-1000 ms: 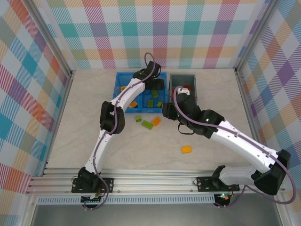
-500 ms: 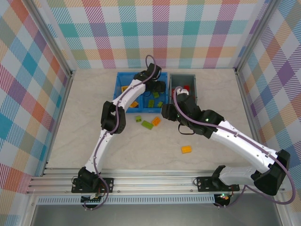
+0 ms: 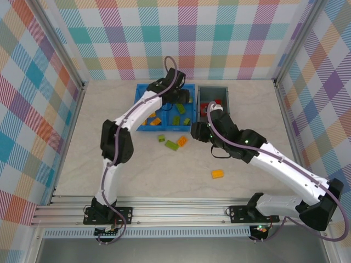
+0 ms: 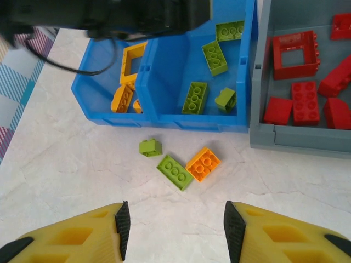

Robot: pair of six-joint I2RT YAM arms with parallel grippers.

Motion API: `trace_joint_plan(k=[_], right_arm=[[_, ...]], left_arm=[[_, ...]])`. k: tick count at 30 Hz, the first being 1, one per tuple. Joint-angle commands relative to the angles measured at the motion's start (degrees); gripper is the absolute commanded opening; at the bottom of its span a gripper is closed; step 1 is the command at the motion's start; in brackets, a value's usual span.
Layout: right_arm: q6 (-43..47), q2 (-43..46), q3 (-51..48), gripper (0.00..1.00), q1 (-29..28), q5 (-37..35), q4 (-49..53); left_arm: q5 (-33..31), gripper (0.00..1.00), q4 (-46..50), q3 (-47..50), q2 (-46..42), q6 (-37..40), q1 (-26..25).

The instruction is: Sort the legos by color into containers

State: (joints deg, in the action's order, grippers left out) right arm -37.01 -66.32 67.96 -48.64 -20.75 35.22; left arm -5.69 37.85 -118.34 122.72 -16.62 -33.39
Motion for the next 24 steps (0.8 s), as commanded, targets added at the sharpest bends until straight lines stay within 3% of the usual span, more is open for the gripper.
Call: trace_joint_plan(k=[1,7,12,18,24], right_arm=[[0.09,3.24,0.23,0.51,0.38,-0.09,5.94],[-6.28,10.78,-0.42,0.49,0.39,0.33,20.54],[-11.48,16.46,0.87,0.52,0.39,4.03,35.52],[-20.04,22.83,2.38,0.54,0.36,7.53,50.66],[-21.52,28.34,4.55,0.57,0.34,7.41,52.49]], left_arm=[[-1.43,0.57,-2.83,11.0,-10.55,-1.31,-4.47],[2.91,0.62,-6.63,30.84,-21.1,1.38,-16.63],[5.66,0.66,-13.82,40.82,-21.51,2.28,-27.65],[4.54,0.68,-18.03,40.34,-13.97,8.51,-36.37],[-0.54,0.72,-15.8,34.4,-5.67,13.27,-37.27]])
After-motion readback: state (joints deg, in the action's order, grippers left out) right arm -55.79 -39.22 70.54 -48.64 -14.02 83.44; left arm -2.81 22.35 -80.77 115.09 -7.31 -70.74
